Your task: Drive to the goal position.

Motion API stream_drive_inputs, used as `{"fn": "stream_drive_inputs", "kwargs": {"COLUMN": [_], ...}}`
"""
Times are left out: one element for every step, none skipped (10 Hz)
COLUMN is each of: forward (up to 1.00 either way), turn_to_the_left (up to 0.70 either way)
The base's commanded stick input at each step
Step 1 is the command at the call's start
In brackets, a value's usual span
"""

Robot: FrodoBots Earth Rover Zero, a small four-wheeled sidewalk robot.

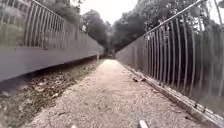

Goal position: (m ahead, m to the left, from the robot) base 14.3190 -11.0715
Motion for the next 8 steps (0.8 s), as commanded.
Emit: {"fn": "stream_drive_inputs", "kwargs": {"forward": [1.0,1.0,1.0,1.0,1.0,1.0,1.0,1.0], "turn_to_the_left": [0.0,0.0,0.0,0.0,0.0,-0.31,-0.4,-0.35]}}
